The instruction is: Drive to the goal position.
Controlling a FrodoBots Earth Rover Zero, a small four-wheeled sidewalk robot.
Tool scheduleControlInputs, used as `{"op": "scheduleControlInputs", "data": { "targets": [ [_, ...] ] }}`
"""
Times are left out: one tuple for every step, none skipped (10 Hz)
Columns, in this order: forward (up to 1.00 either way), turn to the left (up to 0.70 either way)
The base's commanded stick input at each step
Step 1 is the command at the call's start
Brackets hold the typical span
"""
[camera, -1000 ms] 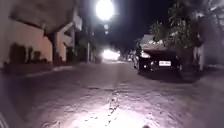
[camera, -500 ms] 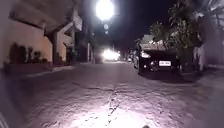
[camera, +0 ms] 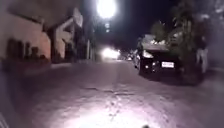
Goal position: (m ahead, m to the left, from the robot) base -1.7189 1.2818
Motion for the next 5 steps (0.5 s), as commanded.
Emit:
{"op": "scheduleControlInputs", "data": {
  "targets": [
    [0.0, 0.0],
    [0.0, 0.0],
    [0.0, 0.0],
    [0.0, 0.0],
    [0.0, 0.0]
  ]
}}
